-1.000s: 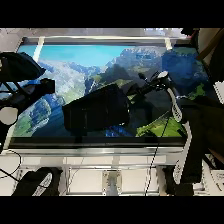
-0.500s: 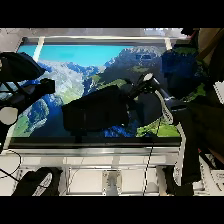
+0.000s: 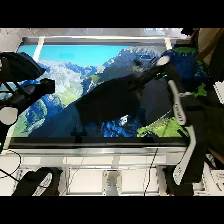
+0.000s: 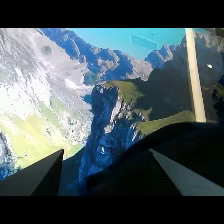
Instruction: Fold the clothes and pants, and hang the long-sleeved shirts on hangers.
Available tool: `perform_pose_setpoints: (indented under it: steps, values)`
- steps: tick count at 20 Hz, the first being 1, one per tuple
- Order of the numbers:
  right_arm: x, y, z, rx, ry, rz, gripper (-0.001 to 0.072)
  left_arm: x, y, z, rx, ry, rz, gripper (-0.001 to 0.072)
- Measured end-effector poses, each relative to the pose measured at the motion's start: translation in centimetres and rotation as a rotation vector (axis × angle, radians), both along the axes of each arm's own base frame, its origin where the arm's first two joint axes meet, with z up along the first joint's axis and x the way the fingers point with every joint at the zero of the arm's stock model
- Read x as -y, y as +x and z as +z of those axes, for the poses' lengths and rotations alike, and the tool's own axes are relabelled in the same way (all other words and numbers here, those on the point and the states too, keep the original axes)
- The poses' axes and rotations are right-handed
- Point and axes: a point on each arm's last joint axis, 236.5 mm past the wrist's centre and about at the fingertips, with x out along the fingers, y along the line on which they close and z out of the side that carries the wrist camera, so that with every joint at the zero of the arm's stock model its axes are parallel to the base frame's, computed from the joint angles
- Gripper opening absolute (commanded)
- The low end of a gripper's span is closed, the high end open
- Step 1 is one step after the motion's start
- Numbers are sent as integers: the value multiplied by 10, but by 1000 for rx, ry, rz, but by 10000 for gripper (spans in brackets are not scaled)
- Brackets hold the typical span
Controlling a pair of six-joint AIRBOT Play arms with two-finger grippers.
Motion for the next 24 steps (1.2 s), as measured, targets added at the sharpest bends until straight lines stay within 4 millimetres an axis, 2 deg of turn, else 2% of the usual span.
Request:
perform_pose_setpoints:
  steps: [3,5,6,8,10,12,14,16,18,21,22,23,24]
  values:
    - [87,10,63,121,-57,-158,21,0,0,0,0,0,0,575]
    - [157,2,104,185,-110,-297,22,0,0,0,0,0,0,575]
    - [196,-8,123,208,-147,-376,21,0,0,0,0,0,0,575]
    - [266,-41,156,238,-223,-538,20,0,0,0,0,0,0,575]
    - [336,-84,175,236,-329,-731,21,0,0,0,0,0,0,575]
    - [400,-142,183,191,-461,-932,21,0,0,0,0,-1,0,575]
    - [453,-209,177,94,-583,-1133,21,0,0,0,0,-2,0,575]
    - [482,-271,165,-26,-629,-1298,22,0,0,0,0,-3,0,575]
    - [496,-313,147,-135,-623,-1420,21,1,0,0,0,-5,0,574]
    - [502,-345,122,-243,-593,-1508,32,1,0,0,0,-11,1,575]
    - [501,-350,117,-265,-582,-1518,176,2,0,0,-1,-16,0,575]
    - [501,-353,113,-281,-570,-1524,446,3,0,1,-1,-23,-1,575]
    - [501,-356,110,-294,-566,-1529,551,4,0,1,-2,-31,-2,575]
